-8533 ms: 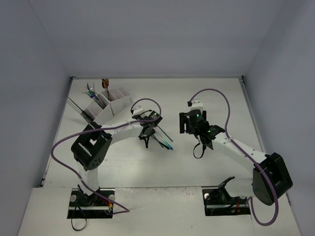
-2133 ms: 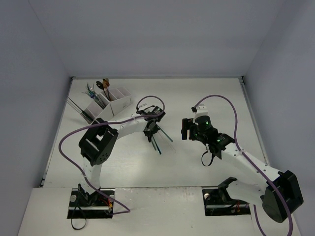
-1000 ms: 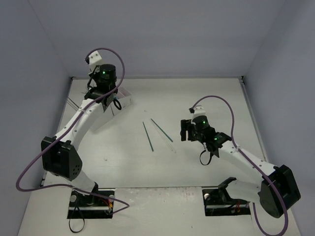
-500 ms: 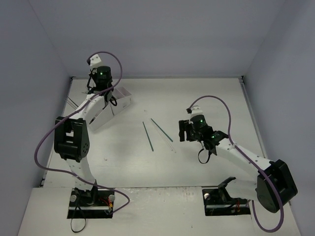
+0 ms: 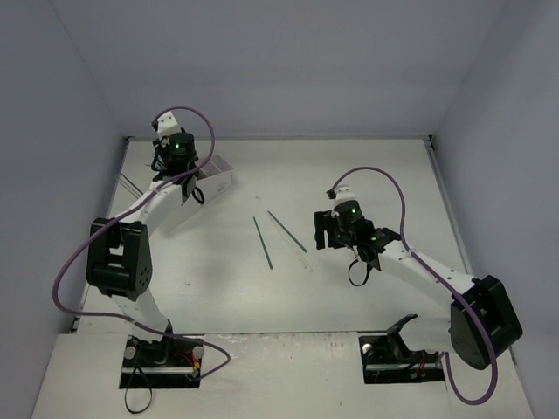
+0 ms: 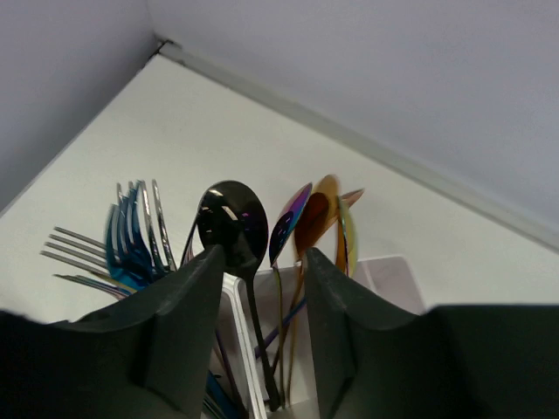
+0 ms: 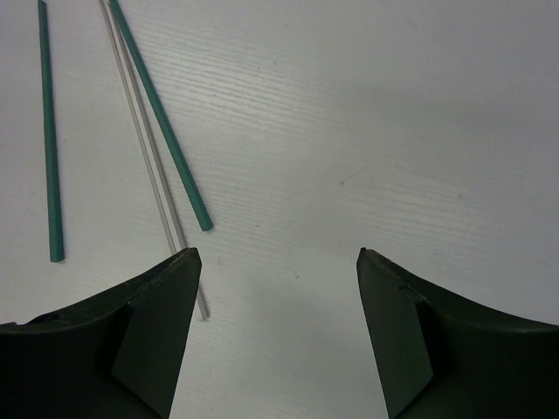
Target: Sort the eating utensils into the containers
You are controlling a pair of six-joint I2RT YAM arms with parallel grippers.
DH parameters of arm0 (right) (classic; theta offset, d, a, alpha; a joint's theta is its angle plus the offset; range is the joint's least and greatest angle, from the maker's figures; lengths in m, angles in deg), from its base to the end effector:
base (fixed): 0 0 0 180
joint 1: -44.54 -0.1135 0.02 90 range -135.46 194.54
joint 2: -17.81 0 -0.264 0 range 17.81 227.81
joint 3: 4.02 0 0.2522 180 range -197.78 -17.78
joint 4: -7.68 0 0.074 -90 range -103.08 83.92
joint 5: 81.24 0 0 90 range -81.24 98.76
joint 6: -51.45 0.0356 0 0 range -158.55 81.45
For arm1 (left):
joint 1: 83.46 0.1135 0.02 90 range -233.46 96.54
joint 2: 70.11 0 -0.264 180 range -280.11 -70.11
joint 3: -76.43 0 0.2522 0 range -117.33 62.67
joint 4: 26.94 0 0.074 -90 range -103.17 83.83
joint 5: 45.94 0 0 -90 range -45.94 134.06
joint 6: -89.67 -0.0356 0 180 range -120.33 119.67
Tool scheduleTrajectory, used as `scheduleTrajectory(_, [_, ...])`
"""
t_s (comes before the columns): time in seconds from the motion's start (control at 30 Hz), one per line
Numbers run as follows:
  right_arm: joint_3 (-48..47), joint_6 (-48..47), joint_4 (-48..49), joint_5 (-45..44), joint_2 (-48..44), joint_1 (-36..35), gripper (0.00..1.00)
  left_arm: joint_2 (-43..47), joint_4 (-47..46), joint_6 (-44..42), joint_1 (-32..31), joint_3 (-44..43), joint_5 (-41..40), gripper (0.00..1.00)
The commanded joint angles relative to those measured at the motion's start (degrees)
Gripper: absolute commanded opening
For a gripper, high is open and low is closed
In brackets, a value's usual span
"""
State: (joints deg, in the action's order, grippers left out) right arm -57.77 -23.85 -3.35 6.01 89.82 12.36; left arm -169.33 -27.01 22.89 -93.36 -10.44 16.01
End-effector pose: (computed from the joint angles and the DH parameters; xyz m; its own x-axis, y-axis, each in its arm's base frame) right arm 0.2324 0.1442 0.2320 -0.5265 -0.0318 -0.8496 -0.3752 0.9054 0.1986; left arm 0.4084 -0.0543 0.2977 -0.0739 -0.3403 -0.9374 -0.3591 0.8860 -0.2933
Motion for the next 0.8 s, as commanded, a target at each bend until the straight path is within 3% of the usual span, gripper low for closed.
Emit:
scheduleTrajectory(0.0, [-4.45, -1.91, 2.29, 2.09, 0.41, -0.20, 0.69, 11.49, -4.93, -0.98, -0.97, -0.08, 1.95, 0.46])
scheduleTrajectory(0.17, [-8.29, -3.43, 0.21, 4.65, 3.90, -0.79, 0.70, 21.82, -0.58, -4.68, -3.17, 2.22, 5.05, 0.62])
scheduleTrajectory(0.4, [-10.54, -4.22, -2.30, 3.27, 6.21, -2.79, 0.69, 31.02, 28.93, 1.90, -3.91, -2.66, 16.74, 0.68])
scheduleTrajectory(0.53, [-9.39, -3.24, -2.55, 3.01, 5.23, -2.96, 0.69, 31.79, 39.32, 8.13, -6.90, -0.69, 26.50, 0.67])
scheduleTrajectory(0.77, [-6.03, -1.92, -2.55, 0.03, 1.40, -2.97, 0.69, 23.96, 45.15, 19.06, -18.32, 2.85, 25.63, 0.67])
